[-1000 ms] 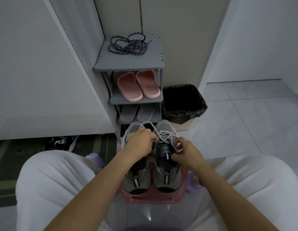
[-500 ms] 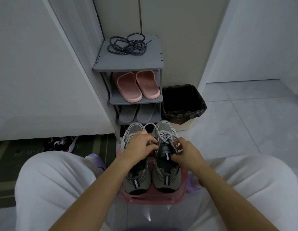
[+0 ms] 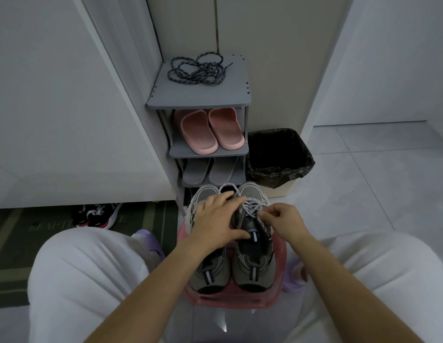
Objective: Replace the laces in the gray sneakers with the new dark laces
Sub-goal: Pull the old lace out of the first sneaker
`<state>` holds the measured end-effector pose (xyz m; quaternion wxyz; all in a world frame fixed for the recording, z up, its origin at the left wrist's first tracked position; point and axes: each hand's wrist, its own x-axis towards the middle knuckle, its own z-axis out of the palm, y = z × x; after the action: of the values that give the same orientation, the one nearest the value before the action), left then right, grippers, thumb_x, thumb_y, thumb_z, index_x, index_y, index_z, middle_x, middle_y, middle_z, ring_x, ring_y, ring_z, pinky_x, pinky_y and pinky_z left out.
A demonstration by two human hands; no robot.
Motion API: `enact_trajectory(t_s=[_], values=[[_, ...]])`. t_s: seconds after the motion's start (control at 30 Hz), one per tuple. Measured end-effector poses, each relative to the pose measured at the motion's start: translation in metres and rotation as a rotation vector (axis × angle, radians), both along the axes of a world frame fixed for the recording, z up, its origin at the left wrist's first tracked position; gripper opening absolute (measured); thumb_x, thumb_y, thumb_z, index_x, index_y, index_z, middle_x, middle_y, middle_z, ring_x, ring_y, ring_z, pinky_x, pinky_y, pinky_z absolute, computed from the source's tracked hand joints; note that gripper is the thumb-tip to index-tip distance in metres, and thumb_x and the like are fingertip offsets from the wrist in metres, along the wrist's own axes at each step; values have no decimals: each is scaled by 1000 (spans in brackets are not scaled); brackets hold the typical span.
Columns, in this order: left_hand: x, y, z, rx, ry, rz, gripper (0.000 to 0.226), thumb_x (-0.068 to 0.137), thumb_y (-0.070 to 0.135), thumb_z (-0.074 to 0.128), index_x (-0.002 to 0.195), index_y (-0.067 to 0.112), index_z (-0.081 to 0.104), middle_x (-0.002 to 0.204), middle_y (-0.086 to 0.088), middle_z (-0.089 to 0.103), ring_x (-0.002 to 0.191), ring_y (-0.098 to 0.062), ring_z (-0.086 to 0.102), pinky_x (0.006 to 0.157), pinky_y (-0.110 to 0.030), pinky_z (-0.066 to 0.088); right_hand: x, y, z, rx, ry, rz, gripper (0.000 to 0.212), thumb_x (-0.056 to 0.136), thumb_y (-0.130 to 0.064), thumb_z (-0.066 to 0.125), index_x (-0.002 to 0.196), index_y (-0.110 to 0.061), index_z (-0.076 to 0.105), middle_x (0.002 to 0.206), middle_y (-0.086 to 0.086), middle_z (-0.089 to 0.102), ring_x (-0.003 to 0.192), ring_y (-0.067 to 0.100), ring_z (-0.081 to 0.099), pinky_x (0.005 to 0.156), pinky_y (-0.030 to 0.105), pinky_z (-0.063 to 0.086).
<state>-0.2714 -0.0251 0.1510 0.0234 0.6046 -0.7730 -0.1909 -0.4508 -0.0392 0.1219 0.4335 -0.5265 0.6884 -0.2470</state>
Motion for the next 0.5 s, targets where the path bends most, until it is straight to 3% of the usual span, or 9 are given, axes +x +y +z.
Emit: enact_trajectory(t_s=[0.13, 0.23, 0.33, 0.4, 0.5], values=[[-1, -5, -9, 74, -3, -10, 87, 71, 64, 66, 144, 44, 24, 158, 4, 3, 144, -22, 1, 115, -46, 5, 1, -3, 3, -11, 58, 54, 10, 87, -18, 64, 80, -12, 64, 66, -3, 57, 66, 14, 53, 66, 25, 41], [-1, -4, -15, 55, 38, 35, 78, 67, 63, 70, 134, 36, 39, 158, 2, 6, 144, -21, 3, 115, -45, 9, 3, -2, 5, -79, 184, 95, 12, 94, -19, 51, 90, -10, 55, 79, 2, 55, 76, 17, 50, 65, 23, 34], [-2, -2, -19, -4, 46, 44, 68, 65, 64, 70, 117, 27, 48, 158, 4, 8, 145, -18, 3, 114, -43, 11, 5, -1, 5, -103, 190, 85, 19, 97, -22, 46, 98, -5, 53, 82, 3, 55, 78, 18, 49, 64, 26, 33], [-2, 1, -21, -39, 39, 37, 64, 66, 65, 69, 112, 25, 50, 158, 4, 8, 145, -17, 2, 115, -42, 8, 6, 0, 5, -74, 201, 109, 22, 94, -29, 52, 87, -9, 55, 73, 0, 52, 72, 18, 48, 58, 29, 32], [-2, 3, -19, -99, 44, 14, 56, 68, 66, 65, 103, 24, 54, 157, 6, 11, 145, -14, 0, 115, -39, 3, 3, -2, 3, -58, 195, 101, 26, 90, -28, 60, 70, -13, 53, 62, -2, 49, 65, 18, 48, 52, 24, 33]])
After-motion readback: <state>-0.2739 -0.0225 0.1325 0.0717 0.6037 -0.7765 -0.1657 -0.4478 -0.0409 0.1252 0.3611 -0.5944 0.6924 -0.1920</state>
